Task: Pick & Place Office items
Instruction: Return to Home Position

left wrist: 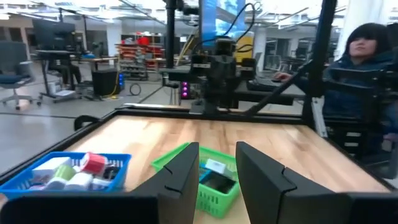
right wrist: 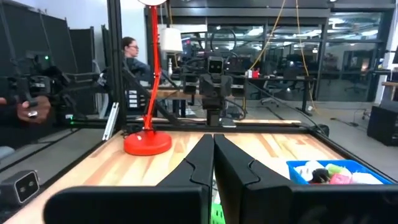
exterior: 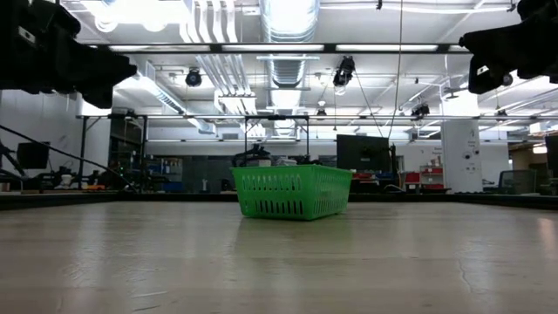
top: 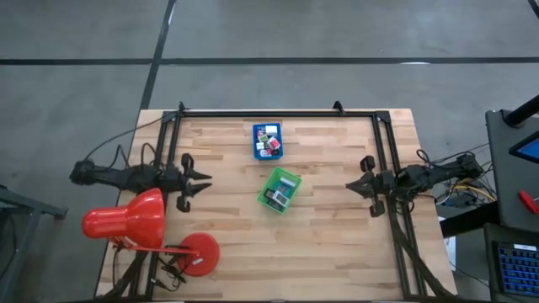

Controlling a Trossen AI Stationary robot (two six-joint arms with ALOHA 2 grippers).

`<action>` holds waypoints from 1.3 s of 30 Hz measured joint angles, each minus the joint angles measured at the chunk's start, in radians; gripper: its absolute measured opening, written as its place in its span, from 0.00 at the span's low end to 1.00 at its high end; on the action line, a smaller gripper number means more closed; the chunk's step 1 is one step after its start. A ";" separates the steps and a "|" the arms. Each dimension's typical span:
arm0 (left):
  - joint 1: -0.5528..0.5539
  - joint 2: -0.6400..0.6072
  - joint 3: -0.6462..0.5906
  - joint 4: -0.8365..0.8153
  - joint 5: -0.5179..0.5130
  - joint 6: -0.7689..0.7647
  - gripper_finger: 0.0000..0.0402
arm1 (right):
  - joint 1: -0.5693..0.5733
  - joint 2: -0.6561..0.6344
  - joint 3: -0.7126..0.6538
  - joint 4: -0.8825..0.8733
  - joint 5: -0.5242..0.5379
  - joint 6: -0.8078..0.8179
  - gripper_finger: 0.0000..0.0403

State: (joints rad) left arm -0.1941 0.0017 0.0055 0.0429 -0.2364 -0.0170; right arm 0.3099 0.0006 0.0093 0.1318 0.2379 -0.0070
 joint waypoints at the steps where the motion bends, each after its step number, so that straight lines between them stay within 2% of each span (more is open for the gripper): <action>1: 0.025 0.000 0.000 -0.003 0.019 0.000 0.28 | 0.000 0.000 0.000 0.000 0.001 -0.006 0.02; 4: 0.113 0.000 0.000 -0.015 0.088 0.000 0.28 | -0.001 0.000 0.000 -0.002 0.029 -0.025 0.02; 7: 0.191 0.000 0.000 -0.020 0.107 0.002 0.28 | 0.000 0.000 0.000 -0.019 0.044 -0.029 0.02; 11: 0.240 0.000 0.000 -0.022 0.111 -0.008 0.28 | 0.000 0.002 0.000 -0.076 0.048 0.003 0.02; 19: 0.242 0.000 0.001 -0.022 0.113 0.070 0.28 | 0.000 0.092 0.001 -0.083 0.050 -0.038 0.02; 29: 0.242 0.000 0.000 -0.021 0.110 0.066 0.28 | 0.000 0.226 0.001 -0.083 0.050 0.158 0.02; 39: 0.242 0.000 0.000 -0.021 0.110 0.066 0.28 | 0.000 0.323 0.001 -0.083 0.050 0.165 0.02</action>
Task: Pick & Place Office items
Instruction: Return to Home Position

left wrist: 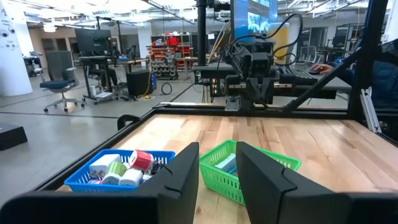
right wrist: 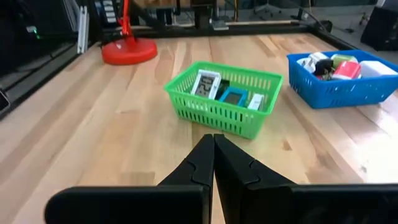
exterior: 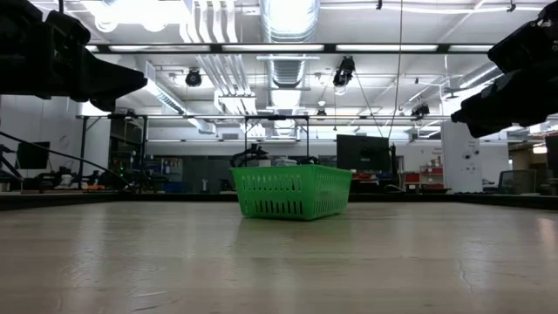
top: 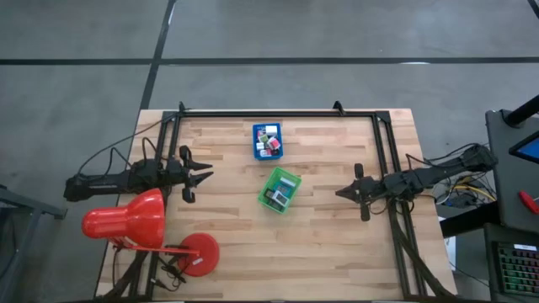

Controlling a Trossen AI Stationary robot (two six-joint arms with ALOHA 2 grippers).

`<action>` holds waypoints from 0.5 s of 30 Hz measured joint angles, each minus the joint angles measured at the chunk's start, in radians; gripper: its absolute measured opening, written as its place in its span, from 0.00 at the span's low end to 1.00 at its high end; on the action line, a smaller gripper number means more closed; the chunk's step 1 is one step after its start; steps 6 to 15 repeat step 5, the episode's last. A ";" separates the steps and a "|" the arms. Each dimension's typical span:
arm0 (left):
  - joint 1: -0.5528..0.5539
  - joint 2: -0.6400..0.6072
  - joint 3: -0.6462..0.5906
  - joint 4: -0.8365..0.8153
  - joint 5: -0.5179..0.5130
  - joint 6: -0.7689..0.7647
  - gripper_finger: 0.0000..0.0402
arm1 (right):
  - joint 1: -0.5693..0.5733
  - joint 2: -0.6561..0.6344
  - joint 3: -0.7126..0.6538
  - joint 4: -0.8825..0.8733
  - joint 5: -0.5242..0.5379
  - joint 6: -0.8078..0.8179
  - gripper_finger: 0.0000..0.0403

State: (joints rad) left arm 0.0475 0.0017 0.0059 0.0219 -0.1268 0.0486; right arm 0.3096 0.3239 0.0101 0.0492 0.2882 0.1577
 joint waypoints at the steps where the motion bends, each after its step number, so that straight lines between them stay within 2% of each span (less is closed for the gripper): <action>1: 0.000 0.000 0.000 0.000 0.000 0.000 0.28 | 0.000 0.007 0.000 0.000 0.000 0.000 0.02; 15: 0.000 0.000 0.000 0.000 0.000 0.000 0.28 | 0.000 0.019 -0.001 0.034 0.005 0.001 0.02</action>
